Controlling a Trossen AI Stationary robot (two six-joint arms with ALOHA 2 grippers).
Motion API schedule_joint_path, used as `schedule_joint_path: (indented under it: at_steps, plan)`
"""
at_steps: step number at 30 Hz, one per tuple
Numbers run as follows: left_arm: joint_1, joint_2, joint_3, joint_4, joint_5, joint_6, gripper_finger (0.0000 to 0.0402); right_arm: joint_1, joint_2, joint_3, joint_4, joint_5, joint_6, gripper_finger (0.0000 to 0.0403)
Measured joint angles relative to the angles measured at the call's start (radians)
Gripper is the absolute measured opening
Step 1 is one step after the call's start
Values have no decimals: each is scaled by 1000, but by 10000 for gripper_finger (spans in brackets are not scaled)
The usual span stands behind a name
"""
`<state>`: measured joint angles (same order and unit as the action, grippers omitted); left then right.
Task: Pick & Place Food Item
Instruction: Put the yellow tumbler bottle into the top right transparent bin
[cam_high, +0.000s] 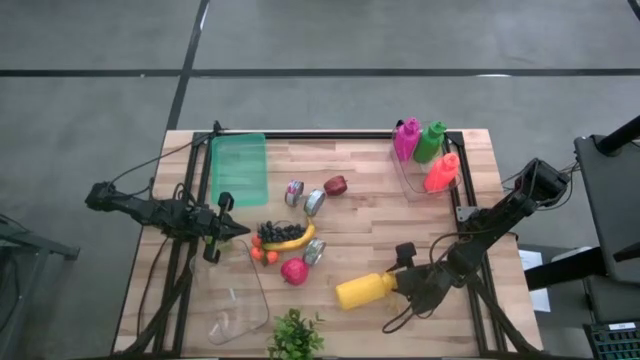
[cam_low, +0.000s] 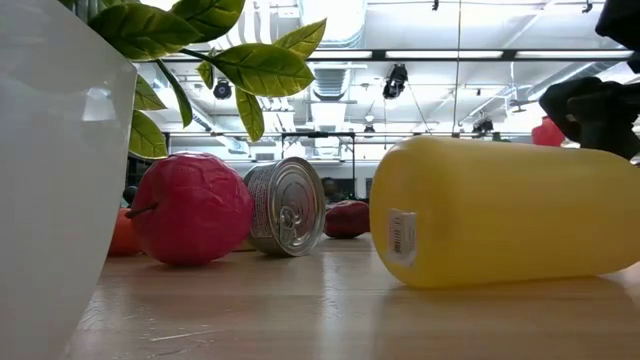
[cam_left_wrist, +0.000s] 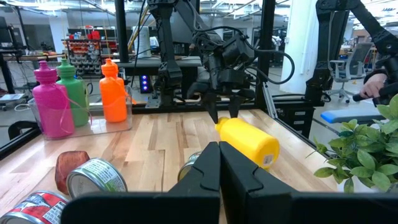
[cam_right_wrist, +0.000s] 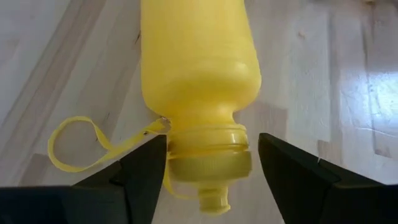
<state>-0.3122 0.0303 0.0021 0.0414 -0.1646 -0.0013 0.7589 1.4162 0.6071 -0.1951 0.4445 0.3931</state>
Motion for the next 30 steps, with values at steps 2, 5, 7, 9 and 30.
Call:
schedule_joint_path:
  at_steps: [2,5,7,9,30]
  plan:
    - [0,0,0,0,0,0,0,0,0,0,0,2,0,255]
    - [0,0,0,0,0,0,0,-1,0,0,0,3,0,256]
    - [0,0,0,0,0,0,0,-1,0,-1,2,3,0,256]
    - [0,0,0,0,0,0,0,-1,0,-4,5,3,0,256]
    - [0,0,0,0,0,0,0,0,-1,-56,82,0,49,256]
